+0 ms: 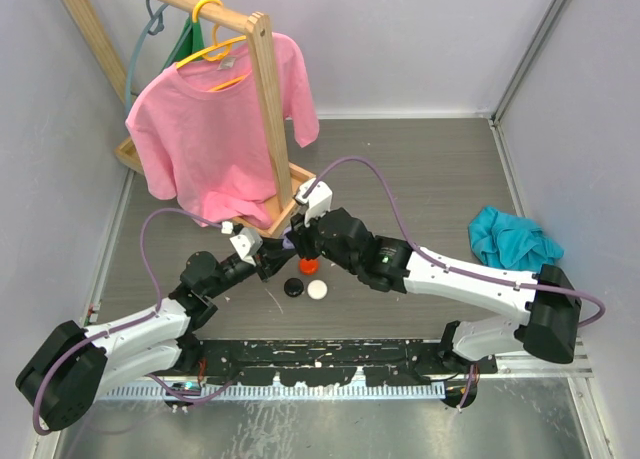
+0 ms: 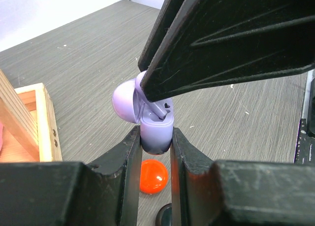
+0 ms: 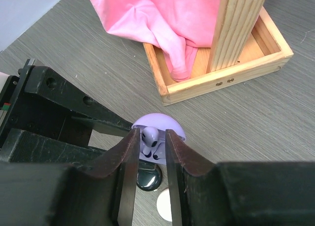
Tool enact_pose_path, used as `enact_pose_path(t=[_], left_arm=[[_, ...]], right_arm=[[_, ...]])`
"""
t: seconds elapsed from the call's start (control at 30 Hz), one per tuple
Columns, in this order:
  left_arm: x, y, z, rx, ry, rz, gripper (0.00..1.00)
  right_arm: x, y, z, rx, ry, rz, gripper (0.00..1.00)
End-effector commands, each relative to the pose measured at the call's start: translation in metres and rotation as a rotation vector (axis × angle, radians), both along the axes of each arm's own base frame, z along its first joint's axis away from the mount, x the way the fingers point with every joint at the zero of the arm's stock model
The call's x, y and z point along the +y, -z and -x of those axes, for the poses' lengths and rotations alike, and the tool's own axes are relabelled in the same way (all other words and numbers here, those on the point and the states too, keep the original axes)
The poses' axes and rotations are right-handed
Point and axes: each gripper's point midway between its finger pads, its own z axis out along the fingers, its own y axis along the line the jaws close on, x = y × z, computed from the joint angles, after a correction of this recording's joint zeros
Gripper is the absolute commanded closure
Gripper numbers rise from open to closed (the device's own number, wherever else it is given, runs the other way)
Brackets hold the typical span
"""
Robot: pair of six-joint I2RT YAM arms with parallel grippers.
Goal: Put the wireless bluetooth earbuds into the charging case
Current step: Place the earbud in the charging case.
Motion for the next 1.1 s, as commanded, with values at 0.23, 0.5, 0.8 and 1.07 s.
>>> enact_pose_path(t=[0.23,0.5,0.8,1.07], left_arm=[[-0.002,-0.035,-0.002,-0.102,0.001,0.064,1.00],[-0.002,-0.033,-0.004,-0.098,-0.005,0.062,1.00],[0.002,-0.036,-0.005,-0.107,-0.026,0.073,1.00],[0.003,-0.038,-0.002,-0.118,-0.017,0.082,1.00]], right_arm=[[0.000,-0.021,0.010,-0.020,-0.047,-0.069,0.73],[0.006,-0.020,0.023,0.000,-0.125,-0.093,0.78],[0.001,-0.014,0.028,0.025,-0.122,-0.110,0.82],[-0.012,-0.008,0.016,0.028,-0.010,-0.106,0.83]])
